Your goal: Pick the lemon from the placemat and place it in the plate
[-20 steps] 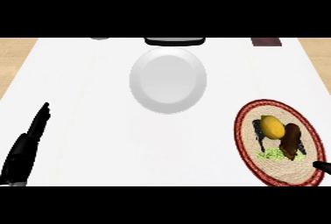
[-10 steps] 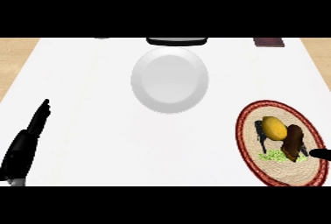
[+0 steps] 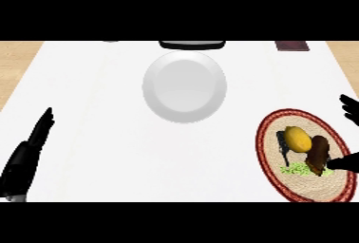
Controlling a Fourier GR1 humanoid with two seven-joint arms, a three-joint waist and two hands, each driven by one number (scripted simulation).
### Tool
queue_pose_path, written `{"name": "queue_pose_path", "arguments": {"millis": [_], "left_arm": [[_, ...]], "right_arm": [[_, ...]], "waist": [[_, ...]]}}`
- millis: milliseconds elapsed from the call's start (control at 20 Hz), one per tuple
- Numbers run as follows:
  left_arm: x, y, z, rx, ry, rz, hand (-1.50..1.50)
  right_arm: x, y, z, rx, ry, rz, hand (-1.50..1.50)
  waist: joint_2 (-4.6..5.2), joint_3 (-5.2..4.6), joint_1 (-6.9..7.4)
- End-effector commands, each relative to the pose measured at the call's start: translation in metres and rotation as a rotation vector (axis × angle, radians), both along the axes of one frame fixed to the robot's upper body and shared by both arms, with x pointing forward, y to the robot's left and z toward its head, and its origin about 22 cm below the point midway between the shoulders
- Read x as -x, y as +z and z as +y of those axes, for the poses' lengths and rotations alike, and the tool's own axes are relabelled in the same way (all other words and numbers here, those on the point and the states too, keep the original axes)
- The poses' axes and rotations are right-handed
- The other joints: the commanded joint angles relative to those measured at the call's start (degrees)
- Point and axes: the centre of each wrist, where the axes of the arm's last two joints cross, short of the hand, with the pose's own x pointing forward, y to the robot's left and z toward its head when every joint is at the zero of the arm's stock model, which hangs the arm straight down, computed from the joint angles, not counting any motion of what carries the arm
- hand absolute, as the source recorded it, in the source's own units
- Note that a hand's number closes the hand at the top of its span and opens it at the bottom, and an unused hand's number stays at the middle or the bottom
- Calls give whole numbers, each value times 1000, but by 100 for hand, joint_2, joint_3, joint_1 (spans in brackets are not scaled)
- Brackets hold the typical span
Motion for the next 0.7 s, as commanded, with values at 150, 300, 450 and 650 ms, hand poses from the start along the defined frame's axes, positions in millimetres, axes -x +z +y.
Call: {"name": "queue_pose_path", "arguments": {"millis": [150,300,450,650], "left_arm": [[-6,-32,-7,-13,-6,-2,0],[5,-9,2,2,11,21,0],[6,-8,-12,4,14,12,0],[10,-3,4,-16,14,0,0]], "right_arm": [[-9,-43,1,46,102,89,-150],[-19,-60,1,39,105,99,-150],[-31,-55,0,22,133,120,-150],[-36,-31,2,28,181,138,-150]], "waist": [[1,-1,-51],[-4,2,-8],[-8,1,-24],[-13,-2,-47]]}}
